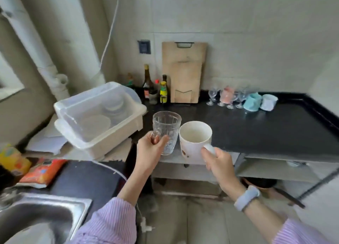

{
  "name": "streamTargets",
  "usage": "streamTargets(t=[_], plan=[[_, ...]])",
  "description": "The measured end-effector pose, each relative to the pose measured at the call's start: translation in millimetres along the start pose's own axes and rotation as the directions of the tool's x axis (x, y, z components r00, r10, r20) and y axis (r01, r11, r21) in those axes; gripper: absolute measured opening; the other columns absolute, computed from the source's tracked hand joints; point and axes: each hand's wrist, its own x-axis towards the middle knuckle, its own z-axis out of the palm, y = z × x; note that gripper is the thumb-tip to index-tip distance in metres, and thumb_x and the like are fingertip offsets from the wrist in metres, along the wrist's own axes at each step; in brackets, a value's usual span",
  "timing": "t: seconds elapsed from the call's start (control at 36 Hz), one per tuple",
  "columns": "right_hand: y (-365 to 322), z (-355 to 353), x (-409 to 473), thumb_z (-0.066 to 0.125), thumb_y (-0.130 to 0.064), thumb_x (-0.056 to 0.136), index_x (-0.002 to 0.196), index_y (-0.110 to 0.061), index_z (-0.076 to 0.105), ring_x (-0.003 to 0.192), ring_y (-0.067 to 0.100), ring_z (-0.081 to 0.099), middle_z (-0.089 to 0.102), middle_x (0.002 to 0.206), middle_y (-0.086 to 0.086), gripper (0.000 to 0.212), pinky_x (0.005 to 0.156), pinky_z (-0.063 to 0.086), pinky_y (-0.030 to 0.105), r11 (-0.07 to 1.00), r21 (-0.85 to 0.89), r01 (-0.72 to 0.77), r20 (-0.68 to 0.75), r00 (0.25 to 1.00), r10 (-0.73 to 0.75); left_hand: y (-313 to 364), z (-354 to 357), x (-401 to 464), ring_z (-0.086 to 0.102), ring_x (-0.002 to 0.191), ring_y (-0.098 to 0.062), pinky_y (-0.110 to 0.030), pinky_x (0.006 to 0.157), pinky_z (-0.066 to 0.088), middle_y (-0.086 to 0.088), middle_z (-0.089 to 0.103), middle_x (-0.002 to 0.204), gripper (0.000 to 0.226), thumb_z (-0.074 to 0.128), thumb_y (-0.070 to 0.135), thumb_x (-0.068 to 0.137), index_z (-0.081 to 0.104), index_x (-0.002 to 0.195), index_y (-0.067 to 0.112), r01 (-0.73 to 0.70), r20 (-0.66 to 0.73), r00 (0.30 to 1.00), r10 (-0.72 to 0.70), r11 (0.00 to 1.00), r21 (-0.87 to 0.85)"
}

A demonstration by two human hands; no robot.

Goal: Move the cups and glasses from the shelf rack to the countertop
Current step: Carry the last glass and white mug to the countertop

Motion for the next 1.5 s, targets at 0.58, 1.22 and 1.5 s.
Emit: streamTargets(t=[0.58, 1.22, 1.5], plan=[[76.3, -107.6, 250.1, 0.052, -0.014, 0.087, 0.057, -0.023, 0.05, 0.051, 0.006, 0.04, 0.044, 0.05, -0.012, 0.031, 0.046, 0.032, 0.016, 0.967, 0.03, -0.252, -0.384, 0.891, 0.244, -100.7, 270.8, 234.6, 0.032, 0.052, -0.01, -0.025, 0.053, 0.036, 0.002, 0.036, 0.052, 0.048, 0.066, 0.017, 0.079, 0.026, 0.053, 0.02, 0.104, 0.371, 0.918, -0.138, 0.988, 0.11], [211.5, -138.8, 531.7, 0.055, -0.022, 0.085, 0.058, -0.01, 0.037, 0.053, 0.016, 0.029, 0.033, 0.057, 0.008, 0.034, 0.053, 0.023, 0.031, 0.919, 0.008, -0.395, -0.081, 0.915, 0.394, -247.5, 449.5, 378.1, 0.022, 0.049, -0.008, -0.027, 0.053, 0.029, 0.008, 0.025, 0.051, 0.051, 0.067, 0.019, 0.081, 0.023, 0.055, 0.022, 0.289, 0.141, 0.933, -0.332, 0.922, 0.259], [231.4, -132.5, 568.0, 0.055, -0.021, 0.085, 0.051, -0.016, 0.038, 0.049, 0.011, 0.034, 0.038, 0.052, 0.001, 0.038, 0.051, 0.027, 0.026, 0.925, -0.046, -0.377, -0.034, 0.926, 0.376, -266.4, 464.1, 393.1, 0.031, 0.057, -0.013, -0.032, 0.063, 0.037, -0.002, 0.035, 0.059, 0.044, 0.066, 0.023, 0.083, 0.03, 0.059, 0.016, 0.336, 0.086, 0.928, -0.362, 0.916, 0.219]])
